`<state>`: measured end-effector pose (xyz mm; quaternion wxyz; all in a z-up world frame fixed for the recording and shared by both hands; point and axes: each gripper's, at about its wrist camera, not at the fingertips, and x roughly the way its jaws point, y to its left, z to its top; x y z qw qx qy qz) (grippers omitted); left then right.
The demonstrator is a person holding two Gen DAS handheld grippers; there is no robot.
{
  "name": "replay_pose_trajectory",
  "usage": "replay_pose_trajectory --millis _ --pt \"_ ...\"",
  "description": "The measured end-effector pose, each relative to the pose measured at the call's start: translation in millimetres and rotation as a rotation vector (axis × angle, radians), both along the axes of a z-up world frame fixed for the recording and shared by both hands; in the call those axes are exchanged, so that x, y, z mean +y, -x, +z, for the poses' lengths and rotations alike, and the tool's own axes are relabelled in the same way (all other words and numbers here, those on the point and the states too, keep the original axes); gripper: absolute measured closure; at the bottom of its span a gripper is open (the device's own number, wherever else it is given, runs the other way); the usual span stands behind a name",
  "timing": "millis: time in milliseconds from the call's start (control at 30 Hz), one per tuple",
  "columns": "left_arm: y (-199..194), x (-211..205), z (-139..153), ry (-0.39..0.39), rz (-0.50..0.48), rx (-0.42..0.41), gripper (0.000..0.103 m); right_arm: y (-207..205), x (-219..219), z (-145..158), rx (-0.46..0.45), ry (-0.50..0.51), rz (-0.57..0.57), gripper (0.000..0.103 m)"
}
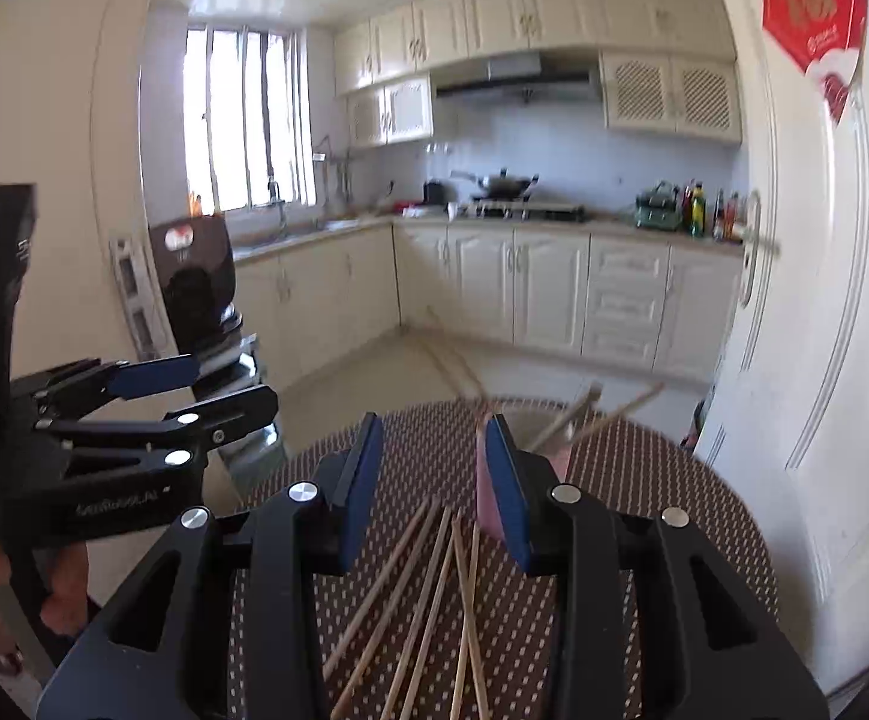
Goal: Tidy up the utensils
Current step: 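Lower both grippers to the chopsticks and close each on one chopstick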
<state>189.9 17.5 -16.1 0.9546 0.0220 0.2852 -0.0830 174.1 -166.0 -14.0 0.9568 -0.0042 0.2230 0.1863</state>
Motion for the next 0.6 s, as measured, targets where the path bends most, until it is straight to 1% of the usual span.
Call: replay_pose_trajectory --millis 133,200,267,333,400,433,467,500,600 --pt "-17 4 -31 0.001 -0.003 0.144 0.029 -10 2 -25 0.092 0.022 0.021 0.069" --pt "-30 5 -51 0.026 -0.018 0.236 0.029 -18 -1 -40 0.15 0.018 0.026 0.069" --pt "-39 4 -66 0.043 -0.027 0.294 0.029 -26 -4 -54 0.206 0.011 0.03 0.069" --pt "-48 3 -82 0.039 -0.02 0.338 0.029 -35 -7 -69 0.26 0.009 0.029 0.069" --pt "-56 1 -95 0.037 -0.016 0.377 0.034 -45 -9 -82 0.318 0.0 0.038 0.069" --pt "-62 0 -104 0.038 -0.02 0.405 0.042 -51 -9 -89 0.345 0.008 0.038 0.069" --pt "-65 -2 -108 0.036 -0.022 0.42 0.046 -55 -8 -95 0.369 0.016 0.039 0.069" --pt "-70 -3 -115 0.039 -0.022 0.442 0.046 -59 -6 -99 0.379 0.019 0.04 0.069" --pt "-77 -3 -128 0.04 -0.012 0.469 0.046 -72 -1 -113 0.42 0.038 0.05 0.07"
